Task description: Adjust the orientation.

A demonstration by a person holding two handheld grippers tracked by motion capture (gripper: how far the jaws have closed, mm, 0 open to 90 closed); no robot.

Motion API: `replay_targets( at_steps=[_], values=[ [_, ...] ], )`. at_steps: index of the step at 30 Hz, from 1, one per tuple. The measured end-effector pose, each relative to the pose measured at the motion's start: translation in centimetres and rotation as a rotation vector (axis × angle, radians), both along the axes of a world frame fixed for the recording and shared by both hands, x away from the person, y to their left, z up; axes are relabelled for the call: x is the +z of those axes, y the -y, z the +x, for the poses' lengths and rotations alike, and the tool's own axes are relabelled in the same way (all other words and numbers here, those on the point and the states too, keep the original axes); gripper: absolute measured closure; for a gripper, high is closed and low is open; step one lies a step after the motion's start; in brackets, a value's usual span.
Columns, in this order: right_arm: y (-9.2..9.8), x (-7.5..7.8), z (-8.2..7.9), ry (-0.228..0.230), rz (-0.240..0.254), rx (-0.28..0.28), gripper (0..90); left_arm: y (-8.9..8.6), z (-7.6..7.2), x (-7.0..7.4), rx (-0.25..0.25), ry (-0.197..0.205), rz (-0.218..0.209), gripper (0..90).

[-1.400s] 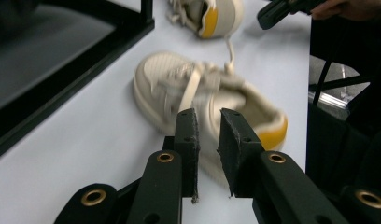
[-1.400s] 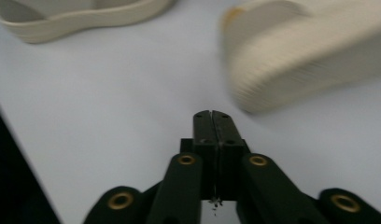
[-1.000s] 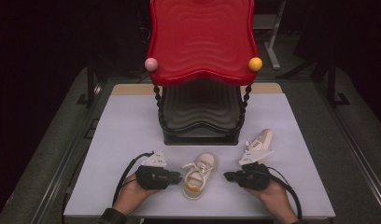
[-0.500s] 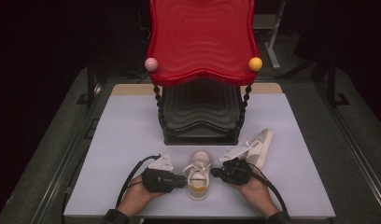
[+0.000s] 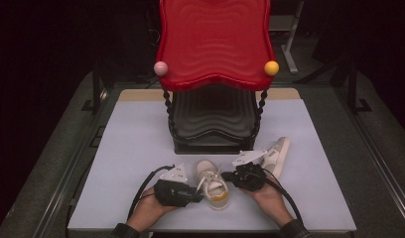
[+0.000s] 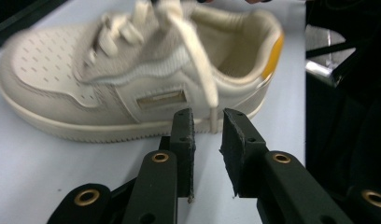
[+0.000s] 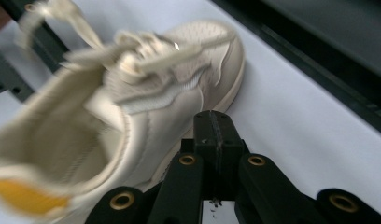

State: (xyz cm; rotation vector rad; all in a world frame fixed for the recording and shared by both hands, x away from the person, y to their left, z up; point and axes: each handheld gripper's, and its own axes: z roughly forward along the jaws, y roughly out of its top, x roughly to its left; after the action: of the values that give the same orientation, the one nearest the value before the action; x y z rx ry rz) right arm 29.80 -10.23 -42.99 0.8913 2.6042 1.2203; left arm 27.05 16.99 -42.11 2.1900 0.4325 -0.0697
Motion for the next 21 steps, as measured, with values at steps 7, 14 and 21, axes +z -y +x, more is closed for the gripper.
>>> replay_targets(
  at_steps=[7, 14, 21],
  values=[
    [4.0, 3.1, -1.9, 0.034, 0.055, -0.033, 86.1, 0.1, -0.8, 2.5, 0.001, 0.021, -0.091, 71.9],
    [9.1, 4.2, -3.9, 0.067, 0.097, -0.112, 81.9, 2.2, -1.1, 3.6, -0.015, 0.043, -0.111, 69.0],
    [14.3, 4.0, -5.1, 0.088, 0.091, -0.252, 72.4, 4.9, -1.0, 3.4, -0.046, 0.053, -0.097, 61.9]
  ],
)
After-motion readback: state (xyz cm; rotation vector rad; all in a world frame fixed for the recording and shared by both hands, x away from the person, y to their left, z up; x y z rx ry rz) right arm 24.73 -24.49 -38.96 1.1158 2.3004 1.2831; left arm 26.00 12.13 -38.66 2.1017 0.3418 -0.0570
